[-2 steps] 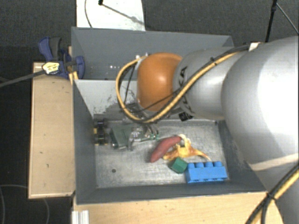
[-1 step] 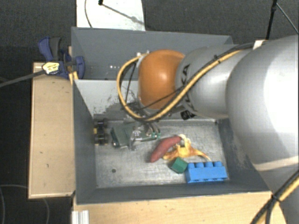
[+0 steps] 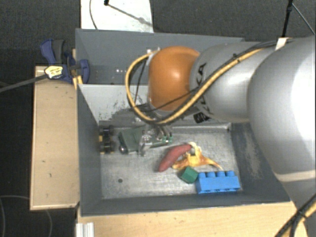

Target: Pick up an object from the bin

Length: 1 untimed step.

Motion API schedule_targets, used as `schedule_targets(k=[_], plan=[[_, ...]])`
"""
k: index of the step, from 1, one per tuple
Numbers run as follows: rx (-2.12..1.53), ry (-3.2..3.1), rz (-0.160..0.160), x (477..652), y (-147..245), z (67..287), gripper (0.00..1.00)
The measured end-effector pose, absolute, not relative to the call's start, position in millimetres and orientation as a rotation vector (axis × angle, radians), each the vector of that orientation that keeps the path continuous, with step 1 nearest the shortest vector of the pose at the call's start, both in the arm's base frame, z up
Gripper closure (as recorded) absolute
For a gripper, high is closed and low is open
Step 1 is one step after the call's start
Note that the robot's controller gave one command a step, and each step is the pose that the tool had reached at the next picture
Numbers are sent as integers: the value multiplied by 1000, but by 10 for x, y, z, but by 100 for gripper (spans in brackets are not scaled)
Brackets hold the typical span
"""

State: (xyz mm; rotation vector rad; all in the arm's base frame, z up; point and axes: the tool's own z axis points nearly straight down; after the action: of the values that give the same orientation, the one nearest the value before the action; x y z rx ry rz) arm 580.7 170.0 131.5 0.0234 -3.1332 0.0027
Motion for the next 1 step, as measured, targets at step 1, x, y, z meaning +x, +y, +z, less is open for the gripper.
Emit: schedule_targets(k=[1], plan=[[23, -3137, 1, 5818, 1703, 1553, 100]])
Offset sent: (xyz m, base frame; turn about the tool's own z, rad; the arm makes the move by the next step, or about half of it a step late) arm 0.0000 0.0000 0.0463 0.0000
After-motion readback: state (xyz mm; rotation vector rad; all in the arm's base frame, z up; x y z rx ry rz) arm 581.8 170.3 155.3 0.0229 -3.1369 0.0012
